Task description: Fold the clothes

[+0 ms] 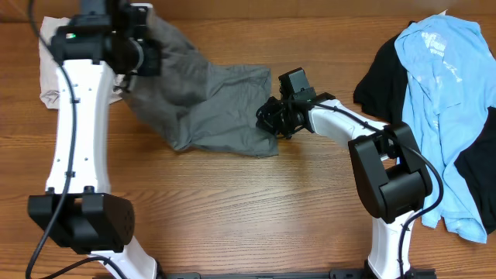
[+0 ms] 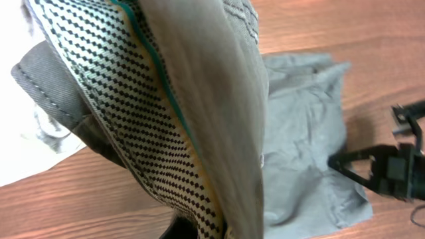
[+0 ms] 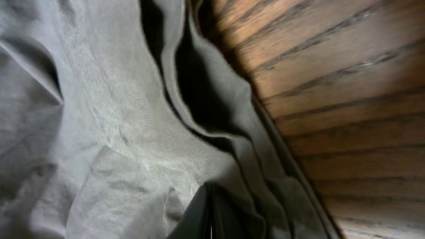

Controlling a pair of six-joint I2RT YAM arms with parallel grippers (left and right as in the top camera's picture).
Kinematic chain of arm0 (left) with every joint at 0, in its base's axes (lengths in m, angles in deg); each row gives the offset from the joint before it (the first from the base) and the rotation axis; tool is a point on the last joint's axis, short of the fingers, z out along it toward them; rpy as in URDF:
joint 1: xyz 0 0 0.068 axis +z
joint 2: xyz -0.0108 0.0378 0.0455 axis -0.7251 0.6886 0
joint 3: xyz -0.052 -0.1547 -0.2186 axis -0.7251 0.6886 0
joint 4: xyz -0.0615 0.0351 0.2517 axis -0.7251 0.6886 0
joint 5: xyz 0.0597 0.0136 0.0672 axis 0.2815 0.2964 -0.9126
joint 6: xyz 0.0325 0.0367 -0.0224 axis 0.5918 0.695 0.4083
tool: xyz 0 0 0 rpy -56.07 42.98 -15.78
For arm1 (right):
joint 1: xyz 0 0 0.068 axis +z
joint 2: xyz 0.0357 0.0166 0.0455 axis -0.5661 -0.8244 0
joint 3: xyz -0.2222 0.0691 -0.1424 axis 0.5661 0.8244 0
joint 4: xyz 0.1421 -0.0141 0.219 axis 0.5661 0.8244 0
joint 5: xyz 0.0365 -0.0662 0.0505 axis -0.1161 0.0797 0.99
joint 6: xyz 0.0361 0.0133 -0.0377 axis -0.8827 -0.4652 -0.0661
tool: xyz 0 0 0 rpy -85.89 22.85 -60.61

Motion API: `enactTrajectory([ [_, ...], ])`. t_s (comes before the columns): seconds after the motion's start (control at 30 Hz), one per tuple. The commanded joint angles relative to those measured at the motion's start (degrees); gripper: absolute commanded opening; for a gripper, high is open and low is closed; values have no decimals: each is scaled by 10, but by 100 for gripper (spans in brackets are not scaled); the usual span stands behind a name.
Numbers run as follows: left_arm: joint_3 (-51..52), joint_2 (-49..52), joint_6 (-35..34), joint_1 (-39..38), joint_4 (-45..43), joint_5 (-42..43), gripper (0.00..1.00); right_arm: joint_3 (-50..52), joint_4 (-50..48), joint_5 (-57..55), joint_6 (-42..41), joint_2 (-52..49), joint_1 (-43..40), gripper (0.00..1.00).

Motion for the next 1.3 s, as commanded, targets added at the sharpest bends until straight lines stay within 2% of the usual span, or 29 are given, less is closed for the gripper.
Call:
enactTrajectory([
  [0.0, -16, 5, 2, -44, -3, -41, 4, -2, 0, 8, -1, -9, -5, 4],
  [0.33, -16, 114, -49, -96, -37, -45, 4, -2, -3, 8, -1, -9, -5, 4],
  [0.7, -16, 179, -49, -158, -61, -31, 4, -24, -24, 47, 28, 0, -12, 4],
  [0.83, -16, 181, -51, -170, -74, -30, 4, -60, -19, 53, 41, 57, -47, 4],
  [1.0, -16, 181, -54, -179, -76, -27, 4, -94, -19, 103, 41, 149, -136, 4],
  [1.07, -16, 181, -53, -183, -79, -14, 11, -102, -19, 121, 41, 174, -170, 4],
  [1.17, -16, 181, -53, -192, -90, 20, 37, -103, -16, 143, 43, 203, -219, 4],
  [1.27, -16, 181, -53, -208, -106, 84, 43, -103, 9, 155, 57, 212, -260, 4],
])
